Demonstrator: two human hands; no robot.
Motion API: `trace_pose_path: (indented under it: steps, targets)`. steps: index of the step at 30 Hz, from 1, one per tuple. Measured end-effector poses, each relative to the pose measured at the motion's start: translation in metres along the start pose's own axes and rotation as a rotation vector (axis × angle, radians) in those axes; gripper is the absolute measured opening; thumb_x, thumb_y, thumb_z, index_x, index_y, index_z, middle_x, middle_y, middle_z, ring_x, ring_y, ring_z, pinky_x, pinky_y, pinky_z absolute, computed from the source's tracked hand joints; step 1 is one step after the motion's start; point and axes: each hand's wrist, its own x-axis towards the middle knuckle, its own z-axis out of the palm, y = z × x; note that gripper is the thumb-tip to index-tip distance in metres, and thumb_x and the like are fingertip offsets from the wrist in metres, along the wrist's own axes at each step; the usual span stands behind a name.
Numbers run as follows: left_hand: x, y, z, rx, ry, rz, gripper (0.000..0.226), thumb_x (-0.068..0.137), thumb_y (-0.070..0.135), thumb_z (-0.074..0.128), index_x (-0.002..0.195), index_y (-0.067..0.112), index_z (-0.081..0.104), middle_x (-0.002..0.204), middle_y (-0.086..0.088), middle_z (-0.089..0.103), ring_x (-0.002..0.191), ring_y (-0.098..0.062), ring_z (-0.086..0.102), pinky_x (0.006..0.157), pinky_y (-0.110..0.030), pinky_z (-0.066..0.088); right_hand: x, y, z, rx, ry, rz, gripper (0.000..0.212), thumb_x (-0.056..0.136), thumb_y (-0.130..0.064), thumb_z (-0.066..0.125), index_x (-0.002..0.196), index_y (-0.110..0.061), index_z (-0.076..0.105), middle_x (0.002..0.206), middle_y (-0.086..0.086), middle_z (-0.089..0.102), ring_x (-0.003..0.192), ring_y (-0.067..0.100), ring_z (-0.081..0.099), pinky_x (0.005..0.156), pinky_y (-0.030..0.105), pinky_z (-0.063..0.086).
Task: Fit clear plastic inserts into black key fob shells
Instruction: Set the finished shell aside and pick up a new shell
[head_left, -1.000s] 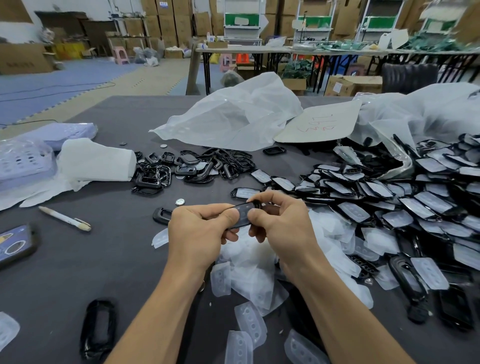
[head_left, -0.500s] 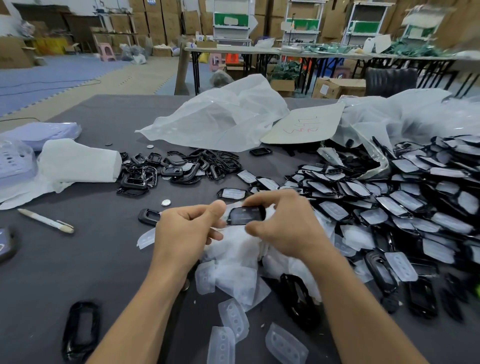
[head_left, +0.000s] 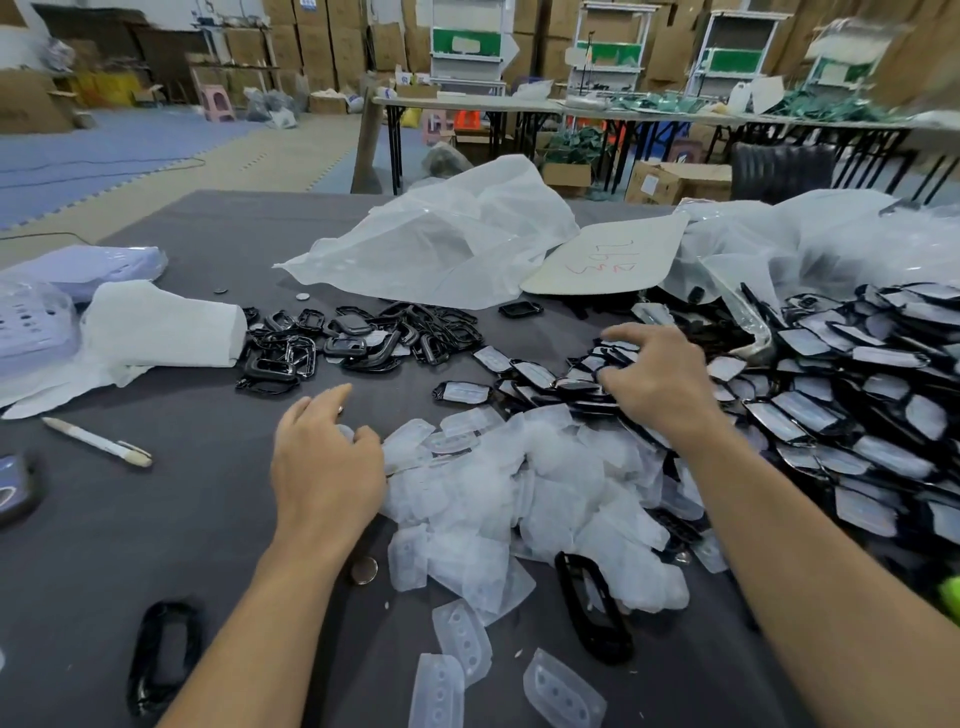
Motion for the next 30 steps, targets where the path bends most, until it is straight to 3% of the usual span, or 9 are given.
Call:
trace_pose_path:
  steps: [5, 8, 11, 14, 18, 22, 24, 27, 30]
  targets:
    - [0.031, 0.019, 0.023, 0.161, -0.079, 0.171, 0.052, 0.101, 0.017, 0.055, 0.153, 0.019, 0.05, 0.163, -0.002, 0.042, 0.155, -0.022, 0.024, 0.126, -0.04, 0.019, 0.028, -0.036, 0.041, -0.005, -0.125, -0.067, 0.037, 0.085, -0.009, 0.065, 0.117, -0.024, 0.076, 0.081, -0.006, 0.071, 0.089, 0.021, 0.065, 0.099, 0.031, 0.051]
    - [0.065, 0.034, 0.044, 0.278, -0.174, 0.293, 0.058, 0.1, 0.009, 0.05, 0.156, 0.022, 0.045, 0.167, -0.006, 0.033, 0.156, -0.024, 0.02, 0.128, -0.036, 0.012, 0.055, -0.048, 0.06, -0.059, -0.226, -0.079, 0.038, 0.089, -0.009, 0.06, 0.121, -0.024, 0.075, 0.108, 0.004, 0.074, 0.106, 0.024, 0.067, 0.1, 0.03, 0.051]
    - [0.095, 0.049, 0.064, 0.35, -0.29, 0.369, 0.071, 0.093, 0.0, 0.049, 0.159, 0.025, 0.04, 0.171, -0.007, 0.024, 0.159, -0.024, 0.016, 0.129, -0.037, 0.013, 0.083, -0.049, 0.069, -0.151, -0.326, -0.109, 0.041, 0.09, -0.006, 0.053, 0.125, -0.016, 0.073, 0.105, 0.008, 0.072, 0.098, 0.029, 0.066, 0.088, 0.032, 0.055]
    - [0.12, 0.057, 0.08, 0.511, -0.419, 0.427, 0.066, 0.097, 0.006, 0.05, 0.157, 0.03, 0.041, 0.171, -0.001, 0.024, 0.158, -0.023, 0.019, 0.128, -0.04, 0.019, 0.103, -0.04, 0.076, -0.242, -0.372, -0.106, 0.041, 0.094, -0.004, 0.048, 0.13, -0.007, 0.068, 0.133, 0.015, 0.066, 0.121, 0.036, 0.061, 0.103, 0.038, 0.051]
    - [0.129, 0.058, 0.085, 0.652, -0.166, 0.449, 0.034, 0.096, 0.015, 0.061, 0.114, 0.038, 0.076, 0.129, 0.007, 0.071, 0.116, -0.021, 0.066, 0.102, -0.034, 0.041, 0.122, -0.015, 0.074, -0.238, -0.296, -0.053, 0.041, 0.095, -0.006, 0.05, 0.13, -0.012, 0.069, 0.138, 0.012, 0.065, 0.129, 0.034, 0.057, 0.11, 0.038, 0.046]
    - [0.121, 0.048, 0.077, 0.537, 0.034, 0.391, 0.027, 0.094, 0.014, 0.064, 0.086, 0.033, 0.081, 0.093, 0.005, 0.078, 0.091, -0.025, 0.07, 0.086, -0.033, 0.042, 0.141, 0.012, 0.044, -0.287, -0.092, 0.045, 0.023, 0.087, -0.011, 0.055, 0.103, -0.006, 0.071, 0.116, 0.017, 0.071, 0.104, 0.038, 0.063, 0.089, 0.039, 0.054]
    - [0.117, 0.044, 0.073, 0.378, -0.013, 0.369, 0.026, 0.095, 0.015, 0.061, 0.095, 0.031, 0.082, 0.096, 0.001, 0.08, 0.094, -0.028, 0.071, 0.09, -0.032, 0.048, 0.149, 0.03, 0.02, -0.379, -0.035, 0.089, 0.013, 0.088, -0.014, 0.057, 0.09, -0.002, 0.063, 0.107, 0.02, 0.069, 0.09, 0.037, 0.06, 0.074, 0.036, 0.049]
    - [0.113, 0.045, 0.074, 0.382, -0.228, 0.39, 0.043, 0.097, 0.016, 0.056, 0.134, 0.033, 0.068, 0.137, 0.0, 0.068, 0.124, -0.027, 0.061, 0.106, -0.038, 0.047, 0.158, 0.061, -0.008, -0.651, -0.164, 0.127, 0.034, 0.102, -0.029, 0.051, 0.11, 0.0, 0.066, 0.12, 0.019, 0.065, 0.111, 0.038, 0.062, 0.087, 0.04, 0.051]
    - [0.114, 0.048, 0.075, 0.59, -0.318, 0.422, 0.045, 0.101, 0.024, 0.054, 0.143, 0.04, 0.059, 0.144, 0.003, 0.063, 0.129, -0.026, 0.058, 0.106, -0.037, 0.046, 0.154, 0.077, -0.017, -0.908, -0.359, 0.092, 0.023, 0.101, -0.01, 0.044, 0.096, -0.008, 0.066, 0.113, 0.013, 0.064, 0.101, 0.029, 0.061, 0.09, 0.034, 0.052]
